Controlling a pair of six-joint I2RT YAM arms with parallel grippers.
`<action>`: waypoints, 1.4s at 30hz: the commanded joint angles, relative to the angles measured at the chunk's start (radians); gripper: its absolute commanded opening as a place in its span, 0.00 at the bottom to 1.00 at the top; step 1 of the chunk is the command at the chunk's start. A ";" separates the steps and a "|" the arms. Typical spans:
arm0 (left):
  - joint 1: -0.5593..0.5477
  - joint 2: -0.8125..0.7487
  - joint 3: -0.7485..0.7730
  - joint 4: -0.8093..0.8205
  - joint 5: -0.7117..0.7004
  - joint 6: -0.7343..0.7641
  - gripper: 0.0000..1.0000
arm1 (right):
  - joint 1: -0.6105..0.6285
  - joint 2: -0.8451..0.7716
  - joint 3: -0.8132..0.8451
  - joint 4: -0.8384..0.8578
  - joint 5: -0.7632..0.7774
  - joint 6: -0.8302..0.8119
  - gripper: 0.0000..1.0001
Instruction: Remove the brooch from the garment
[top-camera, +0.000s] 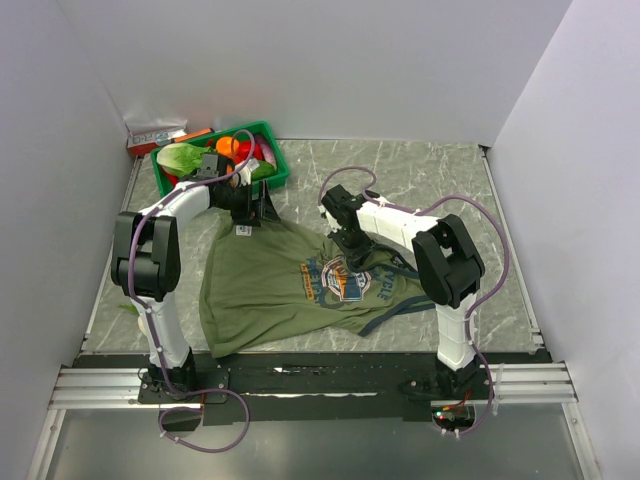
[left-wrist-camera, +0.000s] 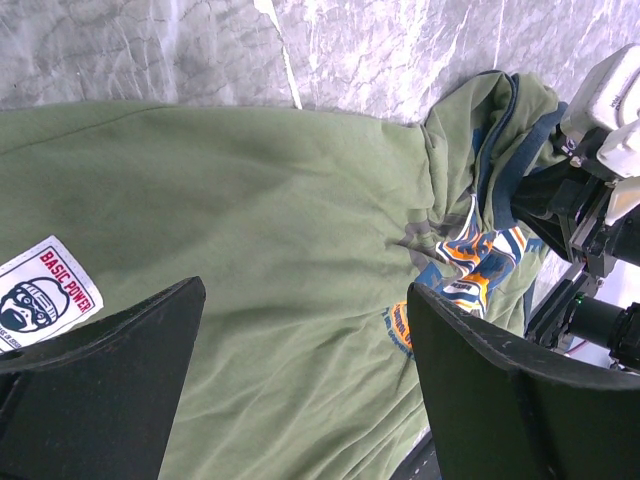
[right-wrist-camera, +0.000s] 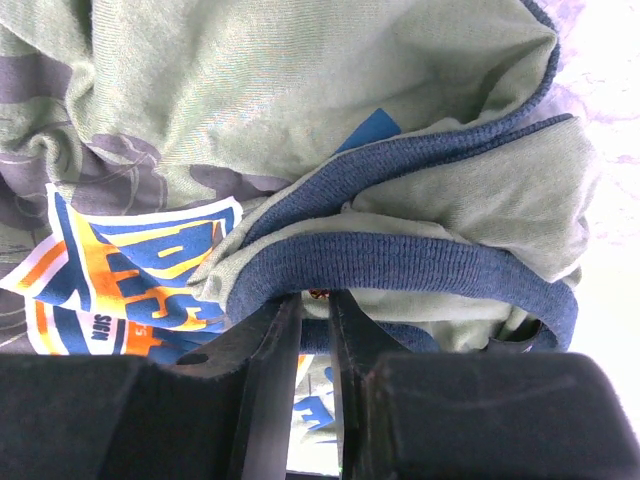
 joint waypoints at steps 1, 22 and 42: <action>0.006 0.001 0.040 0.000 0.029 -0.002 0.89 | 0.007 -0.005 0.010 -0.016 0.022 0.014 0.25; 0.009 0.013 0.052 -0.008 0.027 0.001 0.89 | 0.007 0.005 -0.011 -0.022 0.022 0.023 0.22; 0.015 0.024 0.056 -0.010 0.027 0.002 0.89 | 0.007 0.040 0.000 -0.012 0.028 -0.005 0.18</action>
